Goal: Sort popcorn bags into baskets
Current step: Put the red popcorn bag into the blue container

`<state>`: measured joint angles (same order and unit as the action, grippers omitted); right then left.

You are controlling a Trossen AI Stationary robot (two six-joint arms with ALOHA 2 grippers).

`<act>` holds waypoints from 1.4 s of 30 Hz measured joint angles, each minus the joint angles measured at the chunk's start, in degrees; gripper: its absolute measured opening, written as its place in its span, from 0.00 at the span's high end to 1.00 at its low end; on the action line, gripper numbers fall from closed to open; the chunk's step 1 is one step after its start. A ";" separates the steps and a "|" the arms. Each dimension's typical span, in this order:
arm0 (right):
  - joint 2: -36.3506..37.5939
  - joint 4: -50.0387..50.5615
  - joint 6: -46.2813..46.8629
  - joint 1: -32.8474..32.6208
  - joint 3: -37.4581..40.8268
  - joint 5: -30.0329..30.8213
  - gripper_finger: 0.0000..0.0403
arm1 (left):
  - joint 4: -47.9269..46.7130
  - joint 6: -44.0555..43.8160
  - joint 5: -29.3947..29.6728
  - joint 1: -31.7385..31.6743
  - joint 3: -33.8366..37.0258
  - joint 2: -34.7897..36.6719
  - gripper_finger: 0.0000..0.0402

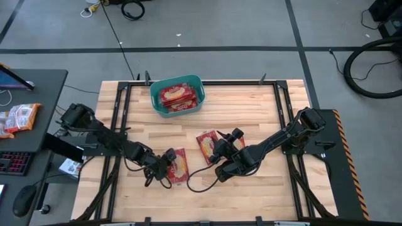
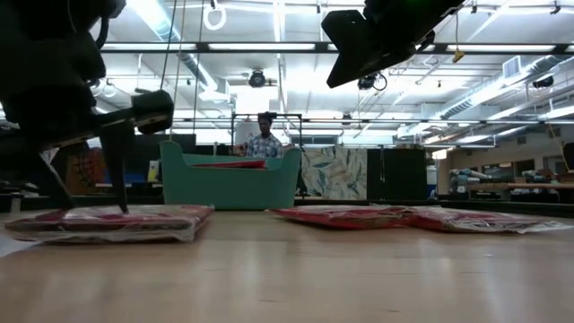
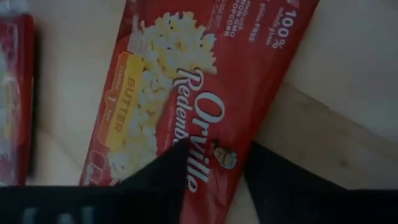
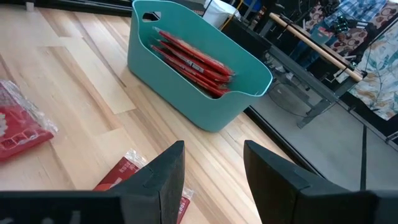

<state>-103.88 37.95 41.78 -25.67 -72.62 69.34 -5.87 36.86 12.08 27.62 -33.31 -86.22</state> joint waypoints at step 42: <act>0.00 -0.15 -0.39 0.00 0.00 -0.22 0.58 | -16.32 -14.09 13.86 -47.52 -18.05 10.37 0.98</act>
<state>-103.88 37.80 41.39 -25.67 -72.62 69.12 -22.19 22.76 25.94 -19.90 -51.35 -75.85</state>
